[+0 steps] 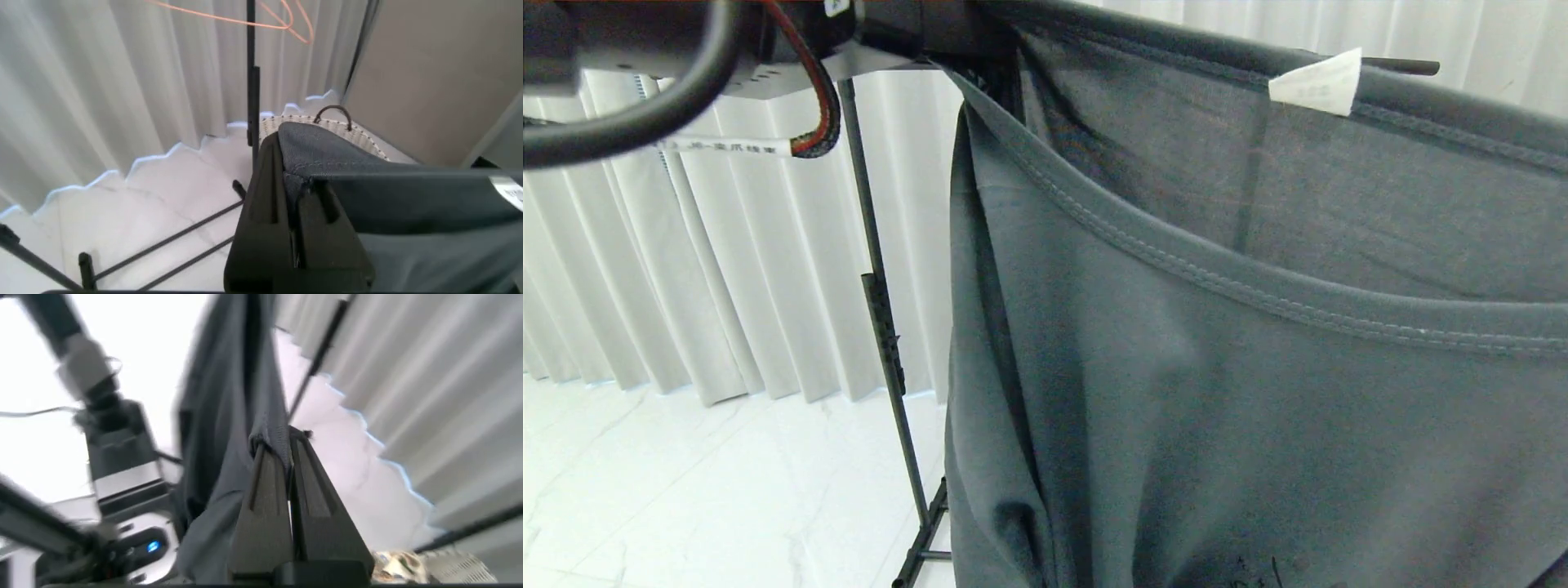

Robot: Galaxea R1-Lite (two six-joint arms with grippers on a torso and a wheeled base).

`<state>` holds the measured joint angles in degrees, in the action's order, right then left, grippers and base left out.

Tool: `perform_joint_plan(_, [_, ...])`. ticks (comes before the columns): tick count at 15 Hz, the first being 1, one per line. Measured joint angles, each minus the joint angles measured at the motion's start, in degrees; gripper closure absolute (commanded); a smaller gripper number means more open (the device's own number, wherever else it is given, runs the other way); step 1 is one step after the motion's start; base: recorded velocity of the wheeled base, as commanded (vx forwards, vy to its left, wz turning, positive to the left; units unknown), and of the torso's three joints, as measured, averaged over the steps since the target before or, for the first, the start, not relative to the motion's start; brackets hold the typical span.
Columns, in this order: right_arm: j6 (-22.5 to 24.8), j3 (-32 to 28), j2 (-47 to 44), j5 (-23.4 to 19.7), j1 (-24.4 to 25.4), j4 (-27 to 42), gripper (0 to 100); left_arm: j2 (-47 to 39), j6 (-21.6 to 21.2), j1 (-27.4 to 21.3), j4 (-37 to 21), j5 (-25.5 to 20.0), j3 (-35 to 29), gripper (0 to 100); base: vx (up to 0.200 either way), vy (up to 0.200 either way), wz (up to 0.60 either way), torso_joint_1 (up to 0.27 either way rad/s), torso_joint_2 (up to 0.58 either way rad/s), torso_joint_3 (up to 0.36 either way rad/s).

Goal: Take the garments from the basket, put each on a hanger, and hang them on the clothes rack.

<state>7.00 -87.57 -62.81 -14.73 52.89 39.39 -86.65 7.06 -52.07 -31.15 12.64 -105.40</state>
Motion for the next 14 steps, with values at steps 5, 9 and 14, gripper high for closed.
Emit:
perform_joint_plan(5, [0.1,0.9,0.1,3.4,0.6,0.0,100,-0.7,-0.1,3.7,-1.5,-0.2,0.7,100,0.0,0.0,0.0,0.0,0.0,0.0])
perform_joint_plan(9, [0.0,2.5,-1.7,14.0,-3.9,-4.4,100,1.4,4.3,4.8,-3.5,-0.5,2.3,100,0.0,0.0,0.0,0.0,0.0,0.0])
perform_joint_plan(14, [0.0,3.0,-9.5,14.2,-7.6,-24.9,100,6.2,8.5,-2.3,-9.8,-1.1,8.2,100,0.0,0.0,0.0,0.0,0.0,0.0])
